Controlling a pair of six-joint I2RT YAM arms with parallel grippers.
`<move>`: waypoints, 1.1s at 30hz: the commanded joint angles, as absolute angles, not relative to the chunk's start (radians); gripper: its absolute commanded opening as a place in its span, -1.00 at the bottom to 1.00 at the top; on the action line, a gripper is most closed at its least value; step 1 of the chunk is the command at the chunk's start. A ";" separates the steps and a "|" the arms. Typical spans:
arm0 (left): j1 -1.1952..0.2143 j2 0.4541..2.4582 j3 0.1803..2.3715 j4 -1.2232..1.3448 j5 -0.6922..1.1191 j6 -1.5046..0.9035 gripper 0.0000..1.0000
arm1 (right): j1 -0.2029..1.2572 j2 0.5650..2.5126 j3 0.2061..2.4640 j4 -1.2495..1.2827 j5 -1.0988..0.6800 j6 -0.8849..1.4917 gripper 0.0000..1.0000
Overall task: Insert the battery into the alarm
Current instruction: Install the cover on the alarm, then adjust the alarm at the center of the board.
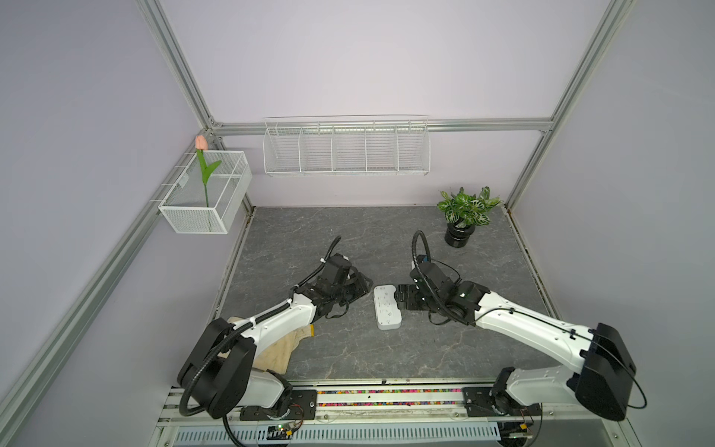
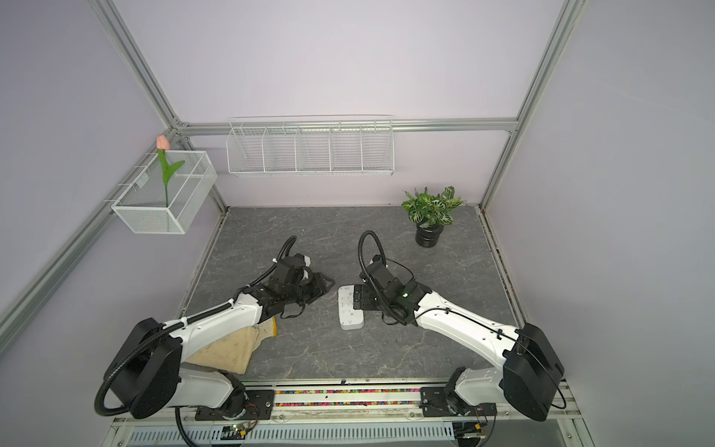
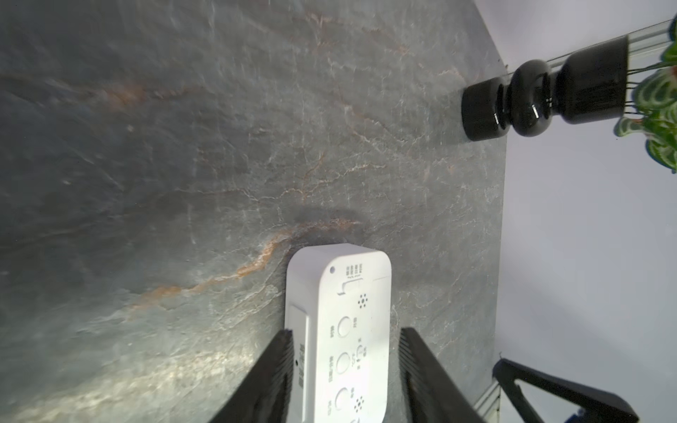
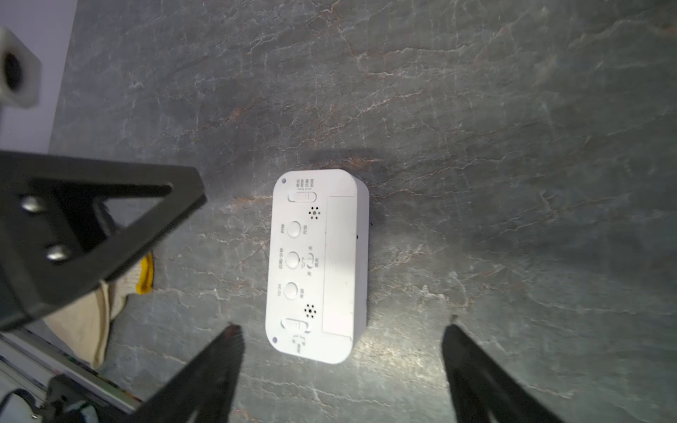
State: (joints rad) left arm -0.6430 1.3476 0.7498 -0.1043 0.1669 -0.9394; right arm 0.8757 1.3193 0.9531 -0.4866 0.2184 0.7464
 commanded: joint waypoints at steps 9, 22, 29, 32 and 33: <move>-0.624 0.873 0.557 -0.315 -0.170 -0.985 0.28 | 1.083 1.521 1.056 -0.660 0.361 0.820 0.77; -0.625 0.735 0.456 -0.301 -0.155 -1.022 0.31 | 1.111 1.679 1.115 -0.601 0.352 0.854 0.77; -0.624 0.746 0.455 -0.304 -0.155 -1.022 0.31 | 1.109 1.739 1.139 -0.614 0.358 0.856 0.78; -0.624 0.747 0.450 -0.301 -0.151 -1.029 0.31 | 1.106 1.749 1.143 -0.630 0.375 0.872 0.78; -0.624 0.748 0.447 -0.301 -0.150 -1.031 0.31 | 1.105 1.752 1.143 -0.628 0.376 0.878 0.78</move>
